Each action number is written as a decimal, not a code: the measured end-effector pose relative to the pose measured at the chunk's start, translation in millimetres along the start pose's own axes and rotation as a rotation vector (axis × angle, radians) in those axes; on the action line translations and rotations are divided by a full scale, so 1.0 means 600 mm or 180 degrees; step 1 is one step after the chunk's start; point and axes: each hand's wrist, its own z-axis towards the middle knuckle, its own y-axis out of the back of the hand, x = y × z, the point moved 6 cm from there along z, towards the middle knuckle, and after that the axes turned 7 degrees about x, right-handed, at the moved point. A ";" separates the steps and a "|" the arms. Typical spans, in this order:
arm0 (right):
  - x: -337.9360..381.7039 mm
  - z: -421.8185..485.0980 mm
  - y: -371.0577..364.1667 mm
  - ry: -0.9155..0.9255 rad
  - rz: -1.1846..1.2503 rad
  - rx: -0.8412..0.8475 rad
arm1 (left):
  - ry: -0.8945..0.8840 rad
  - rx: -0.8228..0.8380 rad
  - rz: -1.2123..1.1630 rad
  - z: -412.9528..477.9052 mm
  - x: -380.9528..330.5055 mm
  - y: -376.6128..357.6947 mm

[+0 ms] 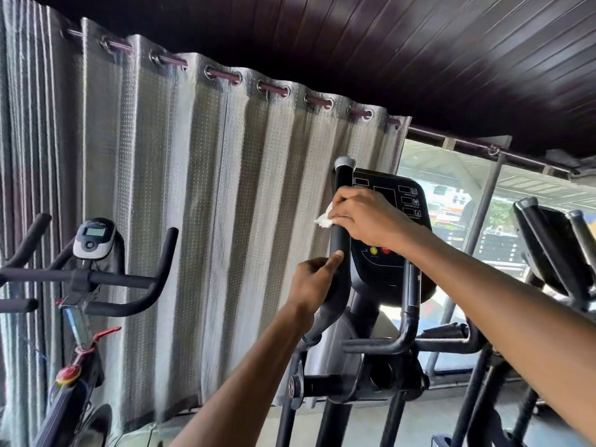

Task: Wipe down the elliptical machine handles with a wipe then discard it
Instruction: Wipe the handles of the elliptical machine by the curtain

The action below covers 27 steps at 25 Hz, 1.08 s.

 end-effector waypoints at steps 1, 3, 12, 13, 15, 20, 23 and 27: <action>0.001 -0.009 0.002 -0.0079 0.0108 -0.0135 | 0.0035 -0.0005 0.0012 -0.003 0.002 0.002; 0.000 -0.031 0.006 -0.0247 0.0285 -0.0498 | 0.0050 0.0033 -0.0021 -0.006 0.005 0.001; -0.007 -0.100 -0.031 -0.0890 0.1014 -0.1276 | 0.0035 0.0088 -0.0047 0.002 0.014 0.002; -0.003 -0.104 -0.036 -0.0848 0.0998 -0.1271 | 0.0039 0.0123 -0.0040 0.002 0.014 0.002; -0.004 -0.101 -0.036 -0.0728 0.0849 -0.1318 | -0.0013 0.0176 -0.0053 0.002 0.010 0.000; -0.015 -0.067 -0.025 -0.1069 0.0764 -0.1834 | -0.0038 0.0133 -0.0100 0.010 0.012 0.001; 0.013 -0.053 -0.029 -0.0523 0.0173 -0.1371 | 0.0010 0.0153 -0.0053 0.020 0.013 0.003; 0.012 0.021 0.011 -0.0682 -0.0537 -0.0418 | 0.0007 0.0036 -0.0001 0.023 0.006 0.004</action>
